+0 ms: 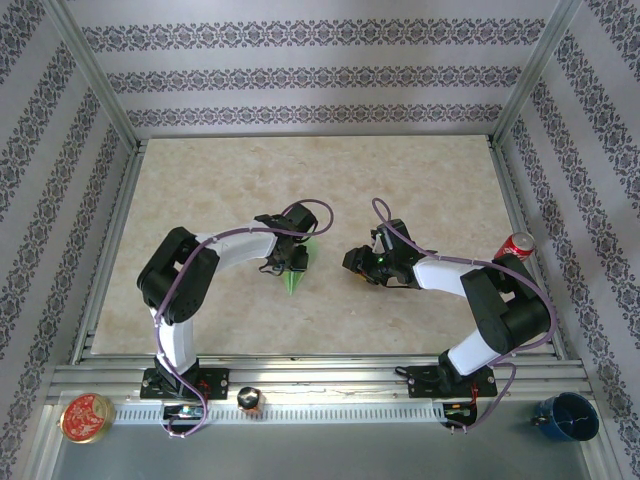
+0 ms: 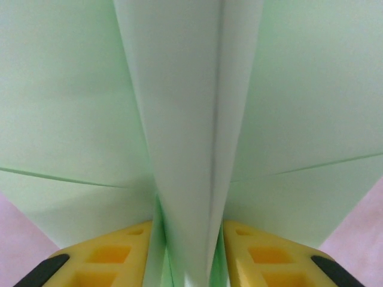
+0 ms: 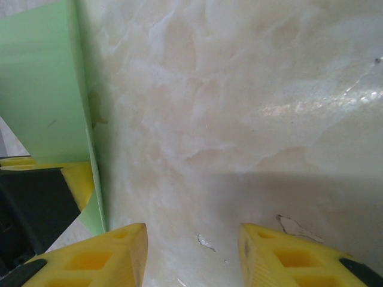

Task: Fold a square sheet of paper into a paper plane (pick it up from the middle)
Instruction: Move a paper plane to the center of the table, then reset both arms

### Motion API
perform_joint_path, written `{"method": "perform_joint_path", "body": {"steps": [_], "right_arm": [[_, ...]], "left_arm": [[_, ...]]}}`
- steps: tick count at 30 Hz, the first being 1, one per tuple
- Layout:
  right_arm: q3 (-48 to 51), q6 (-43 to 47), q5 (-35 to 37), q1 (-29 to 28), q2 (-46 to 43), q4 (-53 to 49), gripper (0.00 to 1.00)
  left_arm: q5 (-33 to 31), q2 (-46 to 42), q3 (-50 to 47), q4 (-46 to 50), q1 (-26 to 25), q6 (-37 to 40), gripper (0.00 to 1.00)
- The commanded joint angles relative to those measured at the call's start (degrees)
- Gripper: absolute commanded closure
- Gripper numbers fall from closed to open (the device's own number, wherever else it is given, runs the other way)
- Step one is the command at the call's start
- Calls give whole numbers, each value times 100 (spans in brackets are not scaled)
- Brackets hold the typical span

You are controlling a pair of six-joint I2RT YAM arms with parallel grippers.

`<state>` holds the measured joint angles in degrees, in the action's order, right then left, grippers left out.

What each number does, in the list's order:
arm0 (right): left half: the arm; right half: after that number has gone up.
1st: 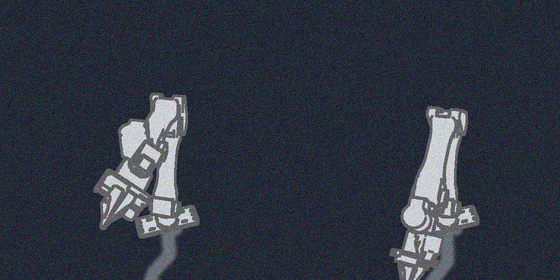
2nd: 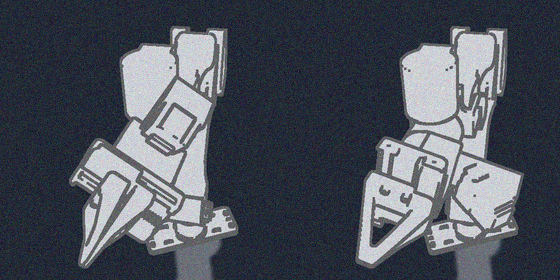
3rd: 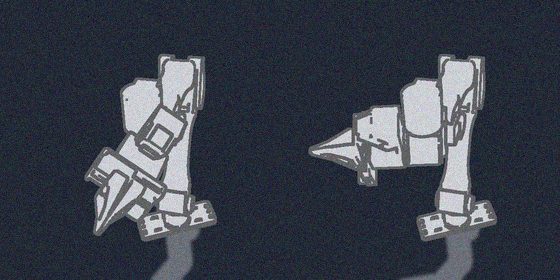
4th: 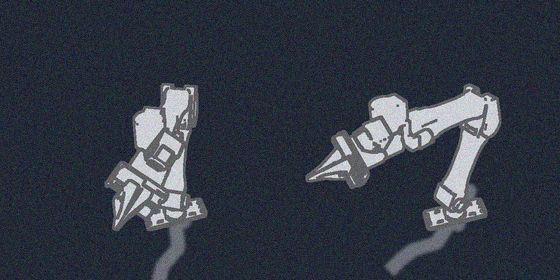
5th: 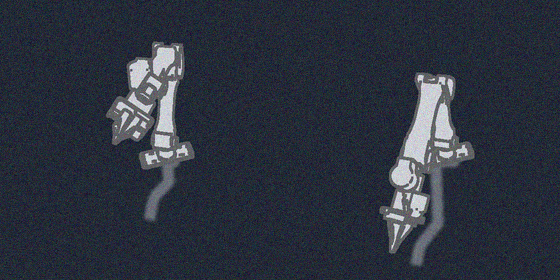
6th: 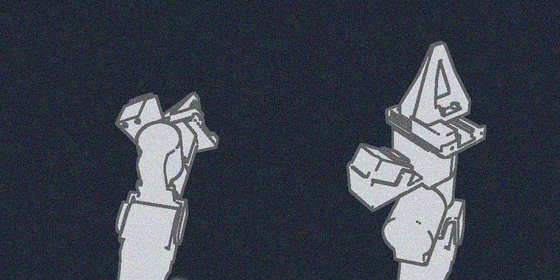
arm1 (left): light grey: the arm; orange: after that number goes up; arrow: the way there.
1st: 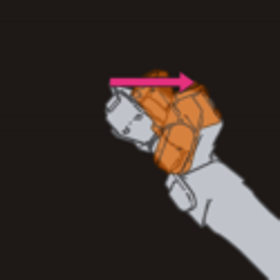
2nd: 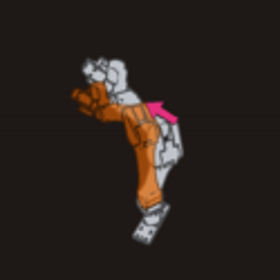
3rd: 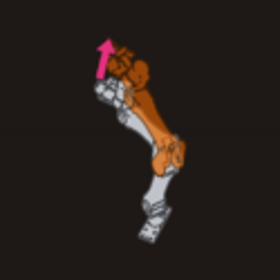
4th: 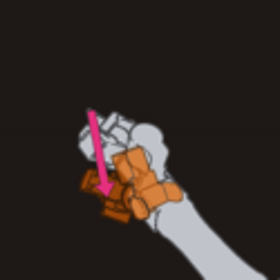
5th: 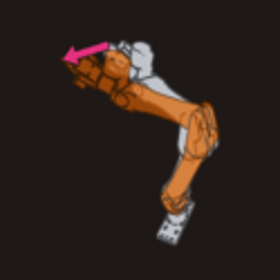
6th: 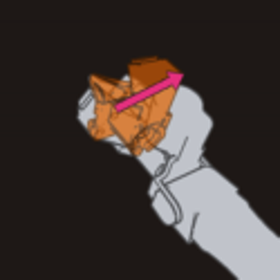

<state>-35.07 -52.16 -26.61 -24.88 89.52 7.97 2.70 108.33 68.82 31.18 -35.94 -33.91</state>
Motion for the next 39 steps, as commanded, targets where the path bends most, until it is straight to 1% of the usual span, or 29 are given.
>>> {"method": "perform_joint_path", "body": {"steps": [1, 5, 13, 15, 18, 20, 21, 24, 25, 26, 27, 28, 29, 30, 31, 33, 35, 37, 38, 39], "right_arm": [[86, 75, -27, -8, -127, 3, 54], [115, 85, -36, 6, -120, 12, 54], [73, 120, -4, 19, -173, -52, 53], [37, 232, 75, 28, -288, -161, 52], [-71, 544, 311, 133, -642, -447, 51], [-233, 899, 728, 279, -984, -946, 48], [-350, 1214, 1031, 350, -1194, -1238, 45], [-838, 2263, 2499, 559, -1763, -2274, 39], [-938, 2714, 2898, 649, -1919, -2371, 37], [-974, 3075, 3359, 703, -2035, -2350, 30], [-887, 3391, 3992, 746, -2117, -2133, 18], [-645, 3740, 4481, 837, -2124, -1598, 8], [-387, 4138, 4631, 980, -2049, -961, 3], [-172, 4524, 4521, 1160, -1877, -350, 2], [-139, 4796, 4390, 1270, -1689, -113, 2], [-128, 4973, 4462, 1408, -1226, 508, 2], [-28, 5201, 4127, 1562, -812, 1263, 2], [118, 5600, 3669, 1689, -341, 2201, 2], [78, 5622, 3647, 1717, -253, 2226, 2], [-20, 5527, 3299, 1891, -184, 2104, 2]], "left_arm": [[-94, 388, -43, 282, -41, -55, 67], [-155, 399, 17, 293, -36, -54, 62], [-265, 530, 204, 336, -36, -122, 56], [-242, 493, 291, 371, -39, -132, 55], [-138, 175, 460, 464, -39, -186, 49], [-119, -209, 511, 469, -36, -252, 44], [-147, -453, 517, 438, -40, -289, 40], [-419, -1139, 453, 382, -23, -271, 31], [-591, -1388, 407, 370, -2, -233, 30], [-806, -1627, 310, 325, 15, -200, 28], [-1084, -1933, 79, 168, 68, -123, 23], [-1326, -2290, -231, -88, 163, 32, 18], [-1520, -2574, -538, -288, 303, 139, 14], [-1669, -2896, -907, -517, 552, 236, 11], [-1818, -3219, -1308, -762, 831, 395, 9], [-2135, -3786, -2085, -1316, 1387, 859, 1], [-2363, -4309, -2897, -1955, 1913, 1466, 0], [-2419, -4784, -3676, -2714, 2424, 2112, 0], [-2402, -4947, -3936, -2994, 2612, 2381, 0], [-2384, -5079, -4242, -3422, 2829, 2598, 0]]}}
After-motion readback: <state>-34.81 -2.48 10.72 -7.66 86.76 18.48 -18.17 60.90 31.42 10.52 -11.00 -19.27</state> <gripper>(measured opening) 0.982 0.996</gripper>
